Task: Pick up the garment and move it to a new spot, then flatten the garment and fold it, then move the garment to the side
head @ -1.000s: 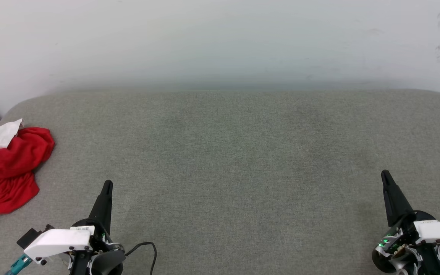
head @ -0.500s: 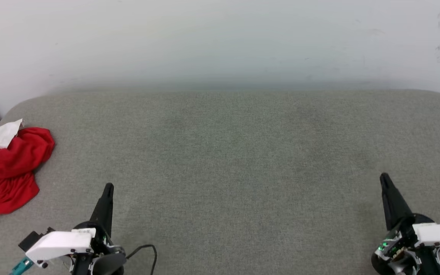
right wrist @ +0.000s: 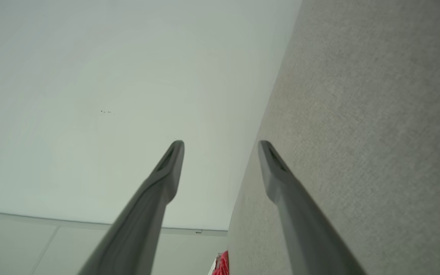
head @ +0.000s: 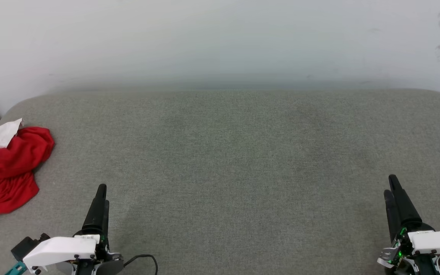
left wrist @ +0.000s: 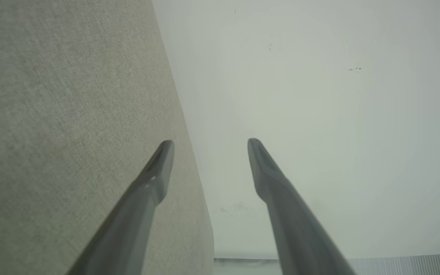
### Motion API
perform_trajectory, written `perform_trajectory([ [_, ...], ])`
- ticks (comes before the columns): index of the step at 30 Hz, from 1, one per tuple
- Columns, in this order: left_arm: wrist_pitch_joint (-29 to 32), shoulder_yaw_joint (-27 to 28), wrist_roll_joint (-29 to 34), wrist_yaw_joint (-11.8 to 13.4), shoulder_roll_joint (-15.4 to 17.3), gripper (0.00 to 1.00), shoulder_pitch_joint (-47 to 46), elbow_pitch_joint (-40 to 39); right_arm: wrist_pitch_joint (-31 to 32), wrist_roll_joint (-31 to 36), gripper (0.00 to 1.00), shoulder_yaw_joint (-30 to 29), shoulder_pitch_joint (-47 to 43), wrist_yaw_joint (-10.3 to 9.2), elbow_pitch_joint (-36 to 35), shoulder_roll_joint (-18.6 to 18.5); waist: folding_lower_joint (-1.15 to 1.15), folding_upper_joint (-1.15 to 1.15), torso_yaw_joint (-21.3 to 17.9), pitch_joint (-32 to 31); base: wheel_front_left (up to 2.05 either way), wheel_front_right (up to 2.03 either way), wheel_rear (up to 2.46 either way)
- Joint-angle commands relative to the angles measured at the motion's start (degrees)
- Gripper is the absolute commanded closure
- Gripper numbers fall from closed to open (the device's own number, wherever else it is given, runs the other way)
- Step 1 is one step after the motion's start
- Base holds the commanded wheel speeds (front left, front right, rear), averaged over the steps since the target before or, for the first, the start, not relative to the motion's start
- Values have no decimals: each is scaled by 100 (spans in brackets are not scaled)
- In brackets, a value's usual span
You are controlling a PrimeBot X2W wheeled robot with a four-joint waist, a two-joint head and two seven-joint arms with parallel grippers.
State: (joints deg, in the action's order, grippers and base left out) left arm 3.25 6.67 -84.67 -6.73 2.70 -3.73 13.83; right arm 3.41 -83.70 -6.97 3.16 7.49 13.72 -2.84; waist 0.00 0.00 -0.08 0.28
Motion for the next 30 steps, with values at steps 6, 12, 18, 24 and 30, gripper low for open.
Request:
perform_trajectory([
  [6, -184, -23, 911, 262, 13, 0, -28, -409, -187, 962, 0, -11, -12, 0, -405, -11, 0, 0, 3, 9, 0, 0, 0],
  [12, -329, -168, 1759, 471, 14, 0, 31, -562, -333, 1953, 0, 91, -99, 0, -648, -11, 0, 0, 9, 11, 0, 0, 0],
  [18, -468, -300, 2501, 563, 15, 0, 95, -656, -471, 2795, 0, 206, -196, 0, -793, -11, 0, 0, 12, 11, 0, 0, 0],
  [24, -594, -390, 3099, 675, 16, 0, 157, -731, -602, 3443, 0, 266, -281, 0, -868, -11, 0, 0, 9, 13, 0, 0, 0],
  [30, -716, -466, 3636, 757, 29, 0, 212, -782, -724, 3968, 0, 254, -352, 0, -917, -11, 0, 0, 7, 12, 0, 0, 0],
])
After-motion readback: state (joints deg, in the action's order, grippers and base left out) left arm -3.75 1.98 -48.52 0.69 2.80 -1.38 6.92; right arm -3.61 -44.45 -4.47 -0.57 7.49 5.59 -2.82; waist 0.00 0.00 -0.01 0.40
